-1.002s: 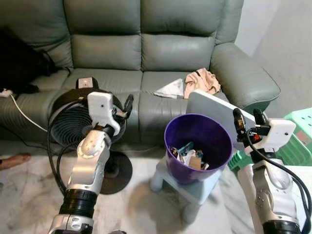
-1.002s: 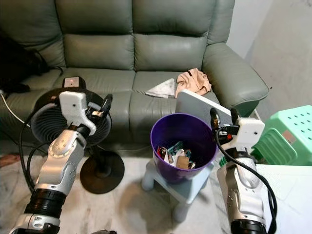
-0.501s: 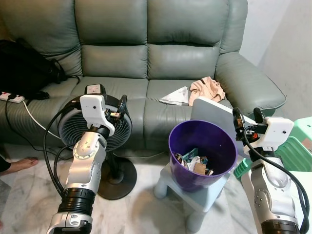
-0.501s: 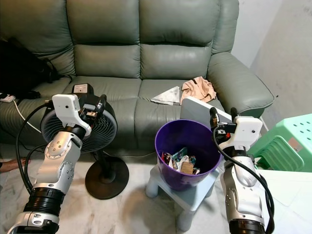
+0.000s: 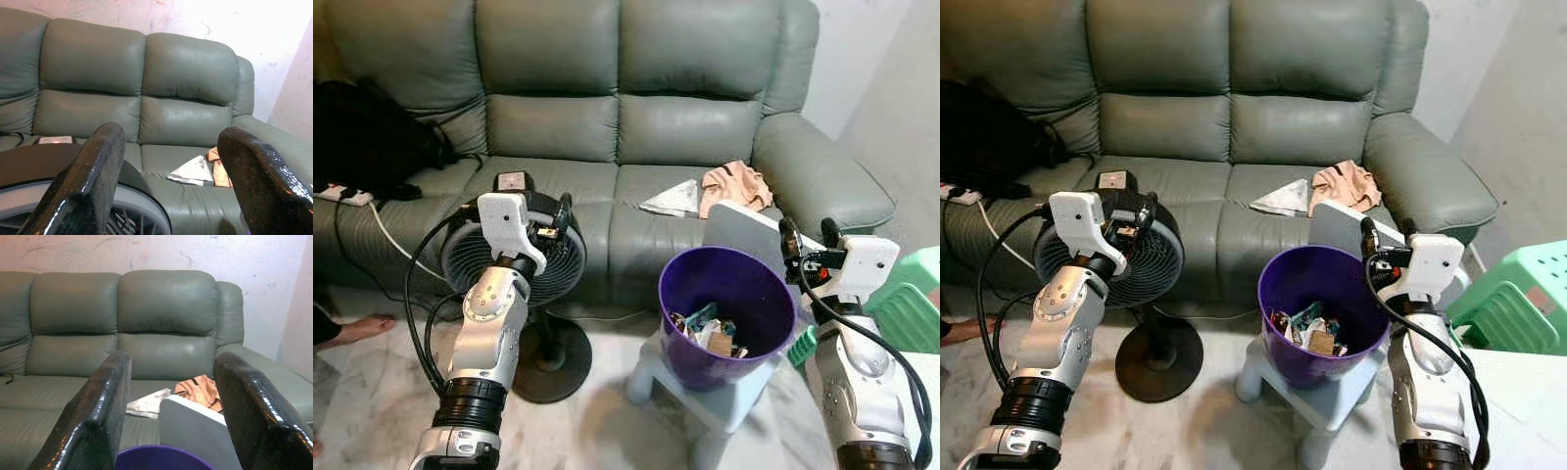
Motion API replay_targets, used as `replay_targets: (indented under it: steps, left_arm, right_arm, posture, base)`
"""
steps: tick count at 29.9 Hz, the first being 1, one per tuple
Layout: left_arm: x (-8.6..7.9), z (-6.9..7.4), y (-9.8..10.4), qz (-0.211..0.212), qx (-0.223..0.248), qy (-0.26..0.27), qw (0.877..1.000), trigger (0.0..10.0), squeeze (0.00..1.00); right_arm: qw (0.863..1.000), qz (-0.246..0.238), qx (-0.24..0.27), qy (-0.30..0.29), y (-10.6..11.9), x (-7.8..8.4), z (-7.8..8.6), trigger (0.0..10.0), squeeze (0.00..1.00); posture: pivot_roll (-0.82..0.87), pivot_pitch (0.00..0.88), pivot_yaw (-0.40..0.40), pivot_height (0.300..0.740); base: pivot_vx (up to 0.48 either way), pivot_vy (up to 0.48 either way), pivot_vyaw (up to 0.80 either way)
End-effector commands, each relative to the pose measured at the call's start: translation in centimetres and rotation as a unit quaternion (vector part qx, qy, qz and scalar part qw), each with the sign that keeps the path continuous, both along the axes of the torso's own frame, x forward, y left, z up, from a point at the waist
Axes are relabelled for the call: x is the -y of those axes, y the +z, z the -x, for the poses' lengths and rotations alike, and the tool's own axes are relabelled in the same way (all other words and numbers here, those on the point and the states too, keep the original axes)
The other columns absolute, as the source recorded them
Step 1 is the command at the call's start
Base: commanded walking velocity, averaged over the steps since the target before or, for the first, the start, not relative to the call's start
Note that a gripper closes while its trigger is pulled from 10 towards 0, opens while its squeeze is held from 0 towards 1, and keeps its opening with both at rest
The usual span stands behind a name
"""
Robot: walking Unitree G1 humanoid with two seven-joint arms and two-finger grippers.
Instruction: Picking trash to rubbish bin
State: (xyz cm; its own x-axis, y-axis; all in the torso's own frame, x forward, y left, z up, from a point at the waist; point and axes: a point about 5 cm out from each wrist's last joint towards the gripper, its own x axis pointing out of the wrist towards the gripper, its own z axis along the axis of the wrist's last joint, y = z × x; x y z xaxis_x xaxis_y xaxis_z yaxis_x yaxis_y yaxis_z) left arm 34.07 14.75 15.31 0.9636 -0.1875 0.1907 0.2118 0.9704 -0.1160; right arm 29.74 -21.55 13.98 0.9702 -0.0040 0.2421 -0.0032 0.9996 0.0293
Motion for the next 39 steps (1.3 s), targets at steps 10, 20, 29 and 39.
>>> replay_targets:
  steps: [10, 20, 29, 39]
  left_arm:
    - [0.34, 0.22, -0.4, -0.004, -0.007, -0.008, 1.0, 10.0, 0.0]
    - [0.28, 0.25, -0.44, -0.005, -0.008, -0.002, 1.0, 10.0, 0.0]
    - [0.42, 0.24, -0.34, -0.006, -0.005, -0.003, 1.0, 10.0, 0.0]
    - [0.4, 0.1, -0.24, -0.006, -0.003, 0.0, 1.0, 10.0, 0.0]
  right_arm:
    - [1.0, 0.006, -0.009, -0.006, -0.14, 0.46, 0.41, 10.0, 0.0]
    - [1.0, 0.007, -0.012, -0.005, -0.13, 0.45, 0.45, 10.0, 0.0]
    - [0.999, 0.006, -0.031, -0.01, -0.33, 0.58, 0.24, 10.0, 0.0]
    - [0.999, 0.006, -0.031, -0.013, -0.2, 0.7, 0.19, 10.0, 0.0]
  posture:
    - [-0.05, 0.0, -0.015, 0.74]
    - [-0.05, 0.0, -0.018, 0.74]
    - [-0.05, 0.006, -0.019, 0.74]
    - [-0.06, 0.014, -0.012, 0.74]
  base:
    - [0.0, 0.48, 0.0]
    - [0.0, 0.336, 0.0]
    - [0.0, 0.0, -0.17]
    - [0.0, 0.0, -0.76]
